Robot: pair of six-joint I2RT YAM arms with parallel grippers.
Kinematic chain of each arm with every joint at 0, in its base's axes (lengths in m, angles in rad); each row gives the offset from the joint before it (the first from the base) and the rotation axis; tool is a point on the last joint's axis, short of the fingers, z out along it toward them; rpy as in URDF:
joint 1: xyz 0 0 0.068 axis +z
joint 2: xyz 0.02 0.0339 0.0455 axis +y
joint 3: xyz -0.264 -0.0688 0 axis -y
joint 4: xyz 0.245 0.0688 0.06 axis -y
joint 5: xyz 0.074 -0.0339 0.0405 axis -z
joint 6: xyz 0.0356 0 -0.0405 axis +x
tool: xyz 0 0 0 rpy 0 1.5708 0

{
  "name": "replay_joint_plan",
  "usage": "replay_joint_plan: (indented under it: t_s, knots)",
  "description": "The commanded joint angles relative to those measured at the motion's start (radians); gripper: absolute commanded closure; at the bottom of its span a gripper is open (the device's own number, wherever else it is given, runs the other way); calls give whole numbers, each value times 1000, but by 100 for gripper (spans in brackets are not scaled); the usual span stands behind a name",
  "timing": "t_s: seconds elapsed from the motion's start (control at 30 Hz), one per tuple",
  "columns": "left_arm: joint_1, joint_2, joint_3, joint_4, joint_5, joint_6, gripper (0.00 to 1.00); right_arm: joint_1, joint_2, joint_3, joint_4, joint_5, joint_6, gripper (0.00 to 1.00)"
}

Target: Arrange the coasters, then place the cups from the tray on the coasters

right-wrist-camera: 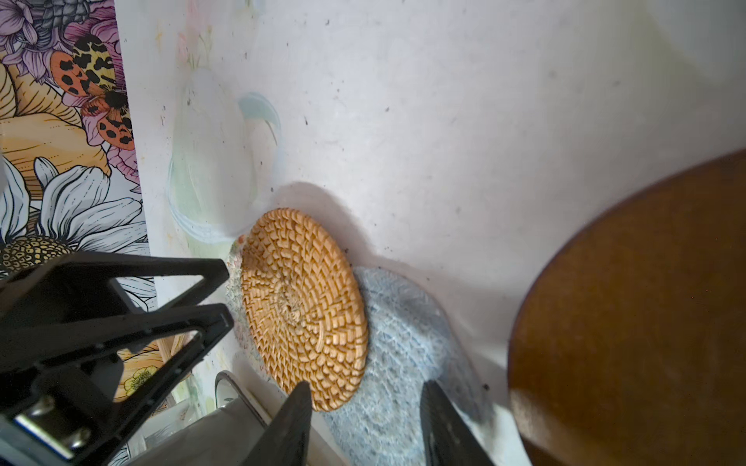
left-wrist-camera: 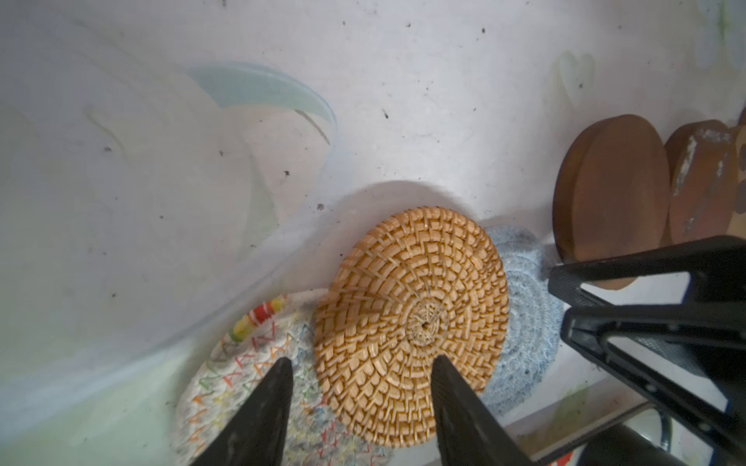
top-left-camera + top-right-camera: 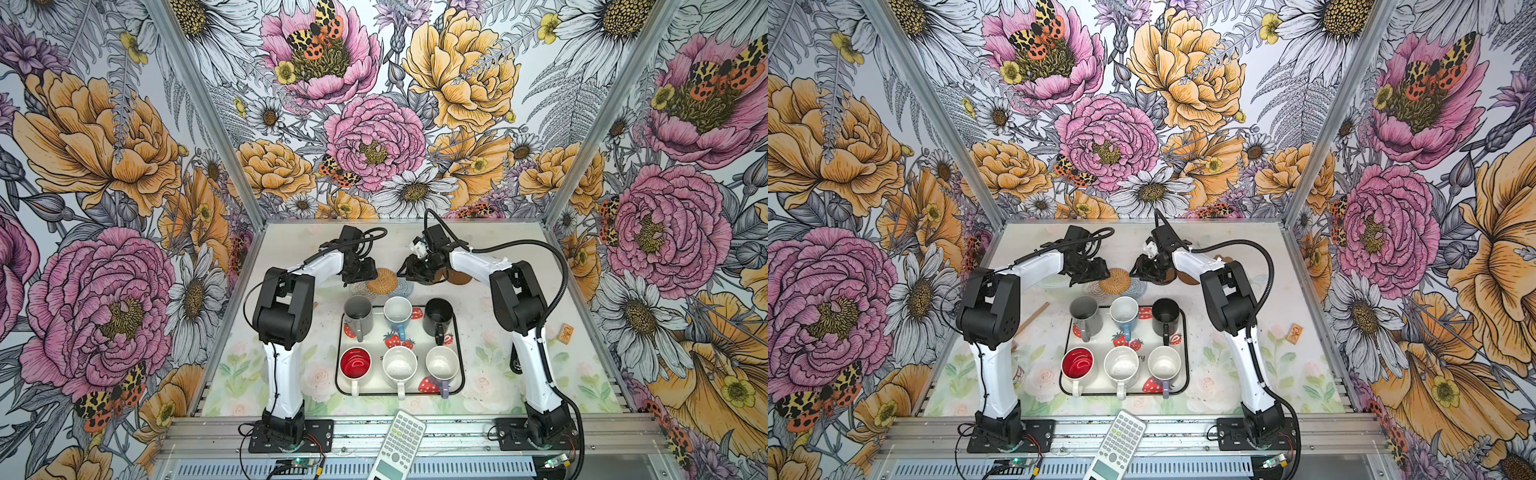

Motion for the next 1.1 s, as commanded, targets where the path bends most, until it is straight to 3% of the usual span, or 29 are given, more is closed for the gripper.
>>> replay_joint_plan:
  t_s: [0.0, 0.4, 1.07]
  knots:
    - [17, 27, -17, 62, 60, -37, 44, 13, 39, 43, 12, -25, 16, 54]
    - [36, 53, -91, 246, 202, -138, 54, 29, 103, 124, 12, -47, 55, 57]
    - [32, 20, -142, 447, 329, -255, 91, 44, 157, 253, 13, -78, 96, 66]
